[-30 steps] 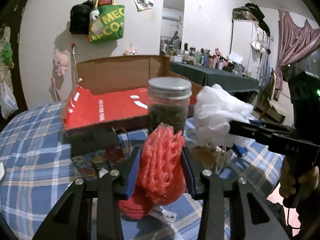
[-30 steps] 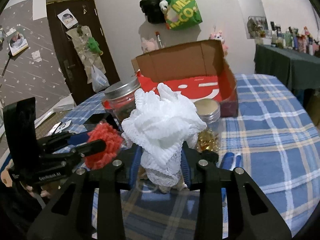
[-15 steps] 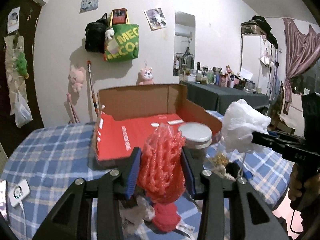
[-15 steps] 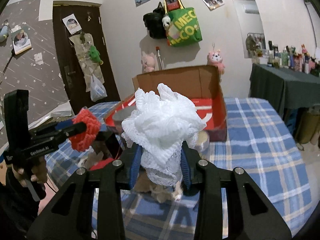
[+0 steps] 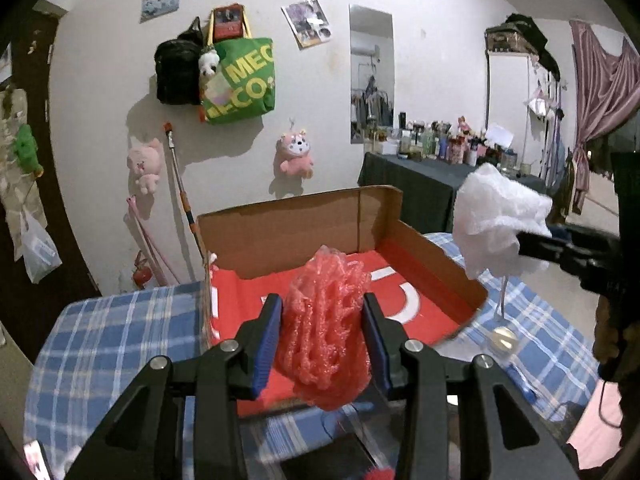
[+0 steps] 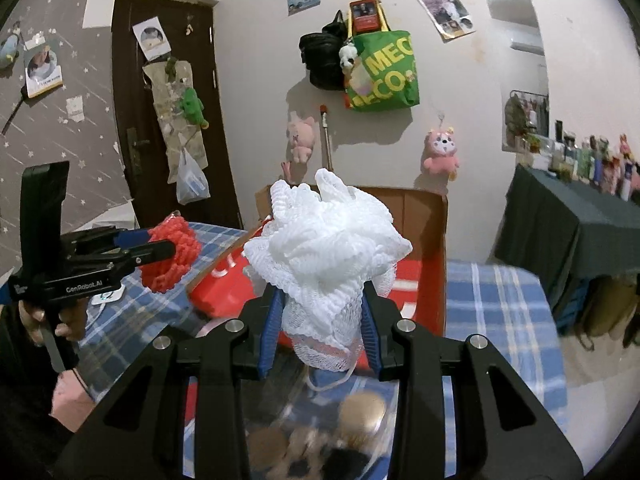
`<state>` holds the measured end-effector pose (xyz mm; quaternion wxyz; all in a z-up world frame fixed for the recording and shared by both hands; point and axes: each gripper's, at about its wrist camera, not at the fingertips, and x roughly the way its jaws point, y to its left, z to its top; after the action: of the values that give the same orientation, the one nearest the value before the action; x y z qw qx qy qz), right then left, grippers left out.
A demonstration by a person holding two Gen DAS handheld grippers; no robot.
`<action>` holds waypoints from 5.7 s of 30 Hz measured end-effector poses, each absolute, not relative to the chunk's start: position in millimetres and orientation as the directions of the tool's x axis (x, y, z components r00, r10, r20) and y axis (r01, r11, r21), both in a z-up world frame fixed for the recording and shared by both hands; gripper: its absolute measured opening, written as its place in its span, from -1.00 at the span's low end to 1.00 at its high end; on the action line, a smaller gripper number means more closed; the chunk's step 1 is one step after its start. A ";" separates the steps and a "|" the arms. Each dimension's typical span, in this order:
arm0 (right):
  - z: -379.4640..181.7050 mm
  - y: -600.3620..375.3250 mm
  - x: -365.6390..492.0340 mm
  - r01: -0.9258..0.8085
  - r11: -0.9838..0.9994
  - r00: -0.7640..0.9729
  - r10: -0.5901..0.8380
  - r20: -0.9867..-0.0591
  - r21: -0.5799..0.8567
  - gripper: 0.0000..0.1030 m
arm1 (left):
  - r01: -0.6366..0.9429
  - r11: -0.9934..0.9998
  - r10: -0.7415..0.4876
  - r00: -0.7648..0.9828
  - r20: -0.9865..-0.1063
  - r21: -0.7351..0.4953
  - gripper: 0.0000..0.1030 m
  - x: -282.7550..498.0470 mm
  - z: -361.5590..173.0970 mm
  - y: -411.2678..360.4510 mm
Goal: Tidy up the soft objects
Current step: 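Carry the red sponge and white pouf into the cardboard box with both tools, then open both tools to drop the sponge and pouf onto the red mat, then withdraw both tools from the box toward the remaining items on the table, then grasp the blue tube with the right tool while the left tool approaches the white plush bunny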
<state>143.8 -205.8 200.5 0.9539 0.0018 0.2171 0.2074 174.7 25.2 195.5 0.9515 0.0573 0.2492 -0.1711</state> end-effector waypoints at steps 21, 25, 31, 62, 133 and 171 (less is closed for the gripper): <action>142.4 -143.8 394.5 -0.378 0.925 0.614 0.266 -0.743 0.019 -0.36 | 0.355 0.932 -0.188 0.655 -0.732 0.078 -0.18 394.4 119.3 -22.6; 117.1 -136.1 423.6 -0.365 0.931 0.563 0.229 -0.794 0.009 -0.36 | 0.340 0.938 -0.175 0.625 -0.760 0.065 -0.18 417.5 100.6 -22.5; 92.5 -133.4 444.8 -0.358 0.933 0.502 0.212 -0.838 0.022 -0.36 | 0.326 0.944 -0.154 0.592 -0.791 0.061 -0.17 433.7 82.2 -25.4; 82.9 -143.2 447.2 -0.328 0.944 0.479 0.188 -0.858 0.024 0.20 | 0.309 0.949 -0.143 0.600 -0.787 0.064 0.28 430.2 83.4 -19.0; 116.2 -183.4 11.8 -0.128 0.991 0.911 0.097 -0.401 -0.050 0.77 | 0.221 0.974 -0.223 0.907 -0.357 -0.045 1.00 24.7 102.7 5.8; 38.4 -236.2 59.0 -0.012 0.999 0.786 0.038 -0.617 0.046 0.72 | 0.104 0.994 -0.068 0.786 -0.614 0.023 0.99 67.3 37.9 77.4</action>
<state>59.0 -236.2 38.4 0.9447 0.0198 0.3269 0.0132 67.3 77.4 37.9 0.9446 0.0276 0.3239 -0.0454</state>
